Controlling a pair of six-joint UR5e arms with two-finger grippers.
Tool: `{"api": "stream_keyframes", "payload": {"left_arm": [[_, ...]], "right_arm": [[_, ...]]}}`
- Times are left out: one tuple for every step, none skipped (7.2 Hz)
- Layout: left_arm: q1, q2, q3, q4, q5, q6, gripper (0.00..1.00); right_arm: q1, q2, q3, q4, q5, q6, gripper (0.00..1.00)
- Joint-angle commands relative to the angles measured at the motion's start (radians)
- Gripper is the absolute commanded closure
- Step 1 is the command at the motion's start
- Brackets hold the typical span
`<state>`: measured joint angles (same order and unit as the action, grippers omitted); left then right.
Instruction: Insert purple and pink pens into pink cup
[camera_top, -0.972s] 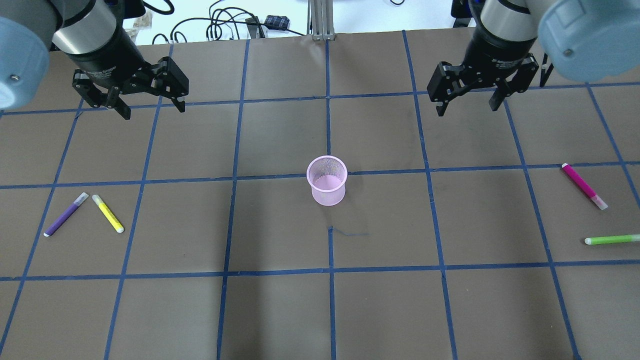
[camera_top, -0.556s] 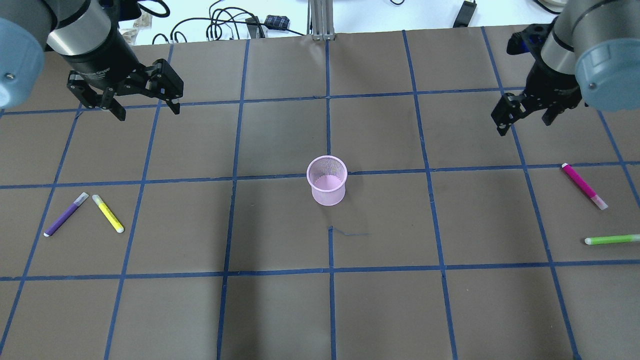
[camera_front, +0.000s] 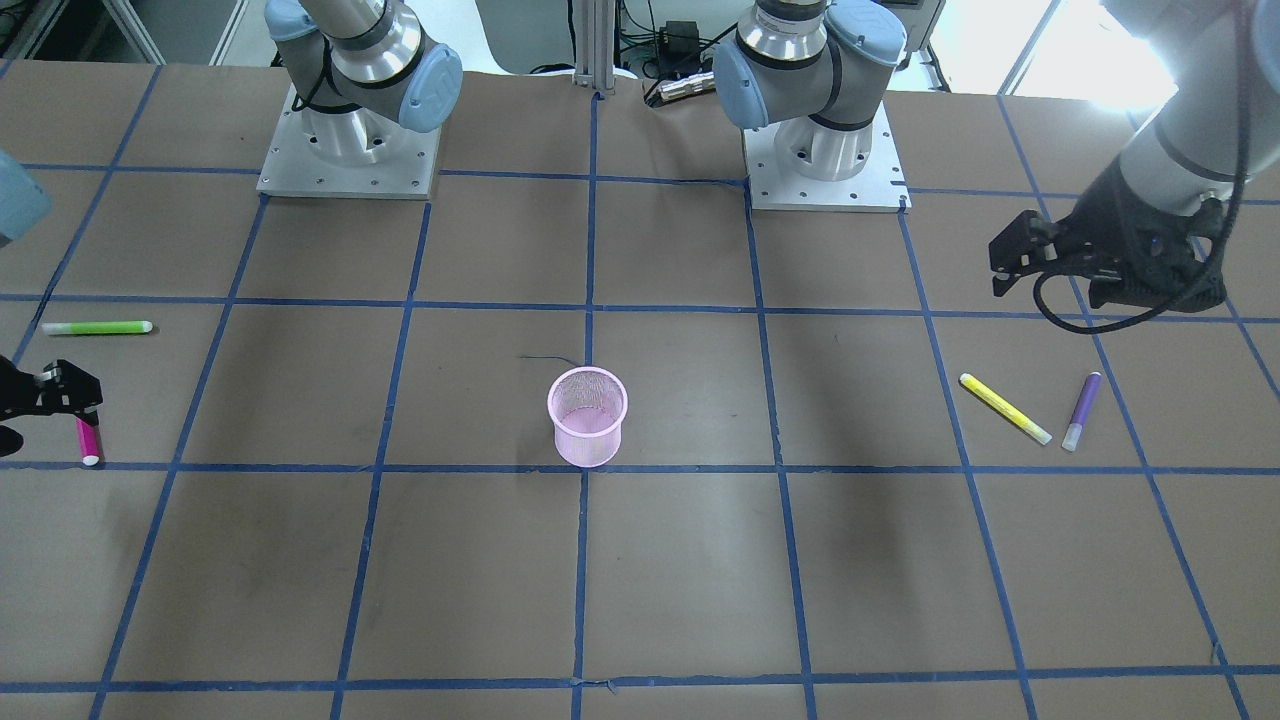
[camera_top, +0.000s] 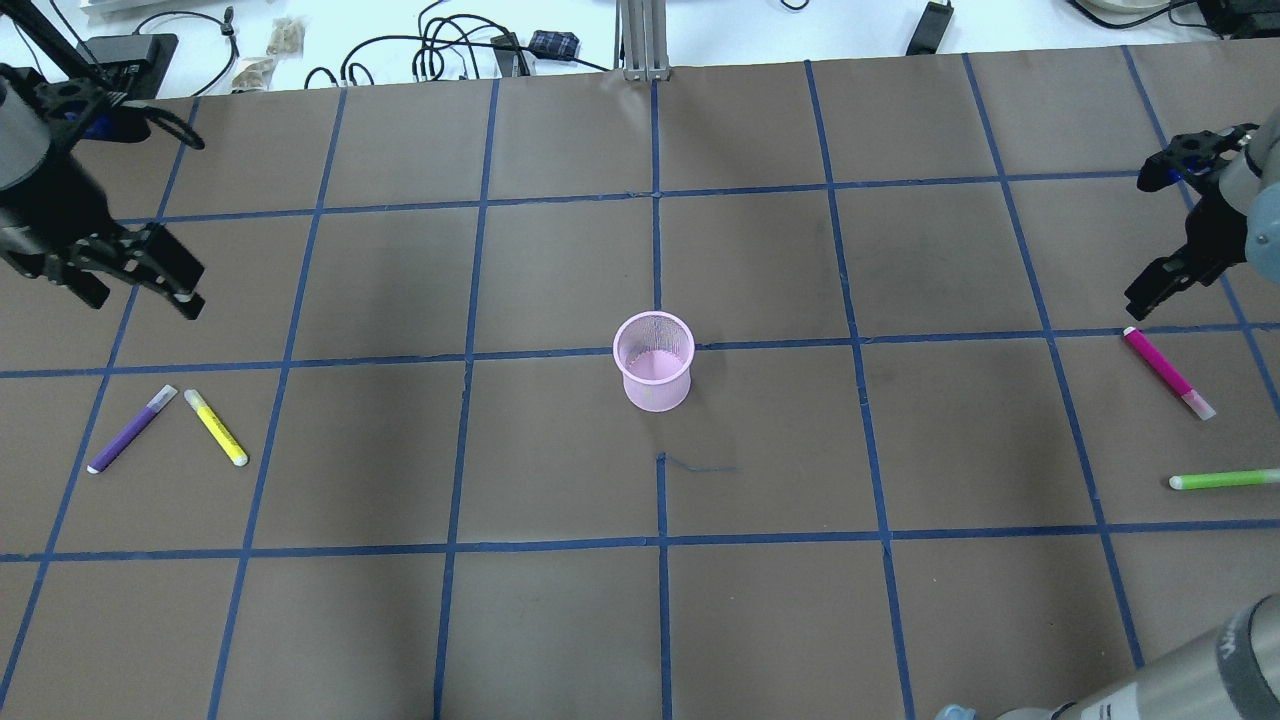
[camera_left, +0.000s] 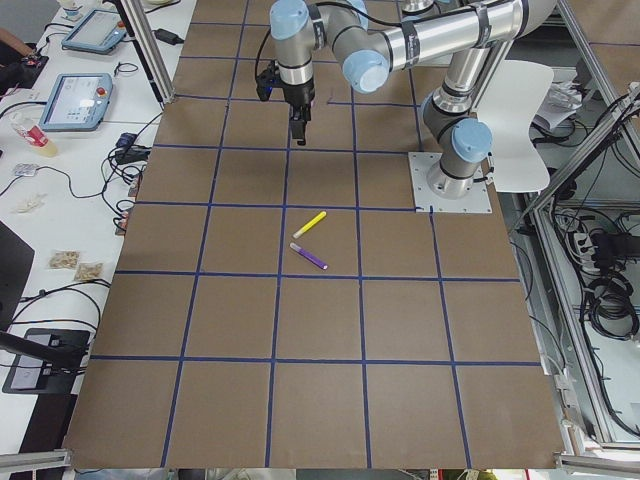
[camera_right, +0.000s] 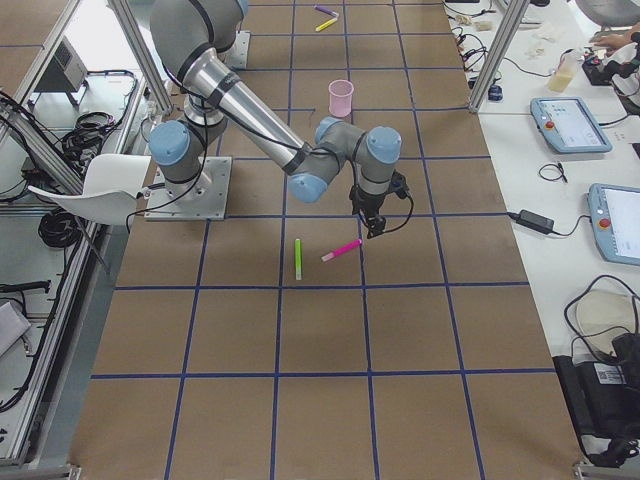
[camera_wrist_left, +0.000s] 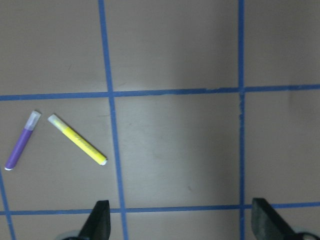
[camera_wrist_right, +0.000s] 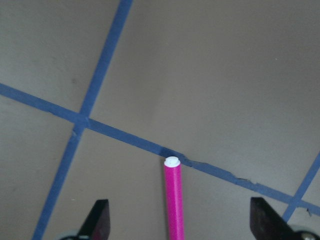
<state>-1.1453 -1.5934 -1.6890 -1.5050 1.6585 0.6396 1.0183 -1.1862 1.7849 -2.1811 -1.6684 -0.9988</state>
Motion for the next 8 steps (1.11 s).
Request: {"api": "stream_keyframes", "payload": {"left_arm": [[0.160, -0.049, -0.091, 0.224, 0.010, 0.435, 0.00], [0.204, -0.077, -0.163, 0.374, 0.010, 0.629, 0.00], [0.261, -0.118, -0.207, 0.422, 0.001, 0.743, 0.00], [0.292, -0.175, -0.221, 0.475, -0.005, 0.885, 0.00], [0.298, -0.237, -0.241, 0.571, -0.008, 1.034, 0.00], [0.320, -0.284, -0.254, 0.660, -0.028, 1.101, 0.00], [0.369, -0.331, -0.258, 0.673, -0.066, 1.117, 0.00], [0.392, -0.359, -0.273, 0.680, -0.097, 1.117, 0.00]], "right_arm": [[-0.024, 0.066, 0.005, -0.039, 0.009, -0.125, 0.02], [-0.024, 0.068, 0.019, -0.045, -0.002, -0.132, 0.16], [-0.024, 0.071, 0.025, -0.046, -0.004, -0.123, 0.22], [-0.023, 0.072, 0.027, -0.048, 0.004, -0.117, 0.23], [-0.018, 0.092, 0.033, -0.054, 0.004, -0.115, 0.23], [-0.014, 0.086, 0.034, -0.040, 0.003, -0.100, 0.29], [-0.007, 0.097, 0.034, -0.049, 0.001, -0.098, 0.41], [-0.006, 0.086, 0.031, -0.049, -0.004, -0.093, 0.62]]}}
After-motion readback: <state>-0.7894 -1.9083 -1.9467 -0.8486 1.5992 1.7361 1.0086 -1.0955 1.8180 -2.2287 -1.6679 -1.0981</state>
